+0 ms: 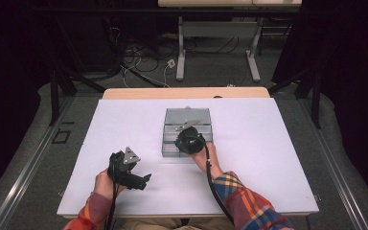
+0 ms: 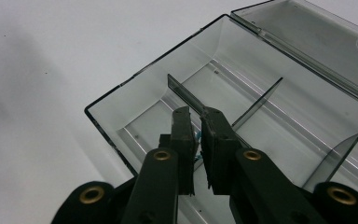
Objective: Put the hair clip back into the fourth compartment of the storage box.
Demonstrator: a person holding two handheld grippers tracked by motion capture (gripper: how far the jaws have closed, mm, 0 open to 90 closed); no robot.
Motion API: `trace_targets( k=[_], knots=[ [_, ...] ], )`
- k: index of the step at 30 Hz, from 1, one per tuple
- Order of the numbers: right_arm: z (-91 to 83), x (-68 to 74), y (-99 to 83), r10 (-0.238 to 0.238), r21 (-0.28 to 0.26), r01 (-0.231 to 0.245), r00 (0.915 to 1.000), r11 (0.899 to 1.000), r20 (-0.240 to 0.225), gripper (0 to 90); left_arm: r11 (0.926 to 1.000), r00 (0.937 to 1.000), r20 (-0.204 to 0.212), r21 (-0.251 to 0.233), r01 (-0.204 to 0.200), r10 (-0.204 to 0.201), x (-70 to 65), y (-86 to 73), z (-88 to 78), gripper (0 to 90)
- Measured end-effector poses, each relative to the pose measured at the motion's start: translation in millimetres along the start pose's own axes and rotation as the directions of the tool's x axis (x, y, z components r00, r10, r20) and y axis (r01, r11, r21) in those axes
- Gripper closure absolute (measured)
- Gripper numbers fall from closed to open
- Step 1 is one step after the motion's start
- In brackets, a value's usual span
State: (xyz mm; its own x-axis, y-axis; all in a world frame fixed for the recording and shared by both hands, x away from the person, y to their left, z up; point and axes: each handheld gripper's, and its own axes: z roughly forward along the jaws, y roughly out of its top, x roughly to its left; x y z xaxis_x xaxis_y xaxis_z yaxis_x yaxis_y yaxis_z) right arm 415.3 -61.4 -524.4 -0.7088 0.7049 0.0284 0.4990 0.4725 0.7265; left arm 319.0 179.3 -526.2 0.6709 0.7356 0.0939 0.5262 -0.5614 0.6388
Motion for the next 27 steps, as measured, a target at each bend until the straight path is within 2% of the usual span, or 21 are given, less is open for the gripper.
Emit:
trace_targets(
  k=[1, 2, 3, 6, 9, 12, 15, 16, 19, 20, 25, 26, 27],
  knots=[
    [-1.0, -0.4, 0.2, 0.003, 0.009, -0.003, 1.0000, 1.000, -0.004, 83.5, 1.0000, 1.0000, 0.002, 0.001, -0.005, 0.005, 0.2, 0.2, 0.0, 0.4],
    [0.2, -0.4, -0.5, 0.006, -0.014, -0.006, 1.0000, 1.000, -0.002, 83.3, 1.0000, 1.0000, 0.003, 0.003, -0.009, 0.009, 0.1, 0.3, -0.1, 0.3],
    [-0.8, -1.3, 0.0, 0.000, 0.008, 0.000, 1.0000, 1.000, -0.007, 83.2, 1.0000, 1.0000, 0.002, 0.001, -0.003, 0.003, -0.4, 0.3, 0.0, 0.4],
    [2.3, -1.0, -0.9, 0.008, 0.000, -0.008, 0.9999, 1.000, -0.012, 82.0, 1.0000, 1.0000, 0.003, 0.002, -0.008, 0.008, 0.0, 0.3, -0.1, 0.4],
    [3.8, 0.6, -0.8, 0.014, 0.023, -0.013, 0.9992, 1.000, -0.038, 80.9, 1.0000, 1.0000, 0.002, 0.003, -0.008, 0.008, 0.3, 0.2, -0.2, 0.4],
    [5.7, 2.2, -1.2, 0.018, 0.014, -0.017, 0.9980, 1.000, -0.061, 78.7, 1.0000, 1.0000, 0.000, 0.000, 0.000, 0.000, 0.0, 0.0, 0.0, 0.4],
    [7.4, 3.3, -1.5, 0.029, 0.007, -0.028, 0.9966, 1.000, -0.078, 73.5, 1.0000, 1.0000, 0.001, 0.000, -0.001, 0.001, -0.1, 0.0, 0.0, 0.4],
    [6.0, 3.0, -0.7, 0.030, 0.036, -0.027, 0.9961, 0.999, -0.083, 71.9, 1.0000, 1.0000, 0.002, 0.001, -0.005, 0.005, 0.1, 0.1, -0.1, 0.4],
    [6.1, 2.2, -1.3, 0.043, 0.039, -0.040, 0.9951, 0.998, -0.089, 69.8, 1.0000, 1.0000, 0.001, 0.002, -0.004, 0.004, 0.0, 0.1, -0.2, 0.3],
    [5.9, 2.6, -1.0, 0.061, 0.036, -0.057, 0.9940, 0.998, -0.091, 69.2, 1.0000, 1.0000, 0.001, 0.000, -0.002, 0.002, -0.1, 0.1, -0.1, 0.4],
    [1.2, -1.3, -0.8, 0.066, 0.038, -0.063, 0.9922, 0.997, -0.106, 63.2, 0.9999, 1.0000, 0.003, 0.006, -0.009, 0.009, 0.2, 0.4, 0.0, 0.4],
    [1.9, -1.2, -1.6, 0.079, 0.013, -0.078, 0.9907, 0.997, -0.110, 61.9, 0.9999, 0.9999, 0.003, 0.006, -0.011, 0.011, 0.2, 0.5, 0.1, 0.4],
    [0.2, -2.0, -1.1, 0.082, 0.030, -0.079, 0.9902, 0.996, -0.113, 60.7, 1.0000, 1.0000, 0.003, 0.005, -0.008, 0.008, -0.1, 0.5, 0.2, 0.3]
  ],
)
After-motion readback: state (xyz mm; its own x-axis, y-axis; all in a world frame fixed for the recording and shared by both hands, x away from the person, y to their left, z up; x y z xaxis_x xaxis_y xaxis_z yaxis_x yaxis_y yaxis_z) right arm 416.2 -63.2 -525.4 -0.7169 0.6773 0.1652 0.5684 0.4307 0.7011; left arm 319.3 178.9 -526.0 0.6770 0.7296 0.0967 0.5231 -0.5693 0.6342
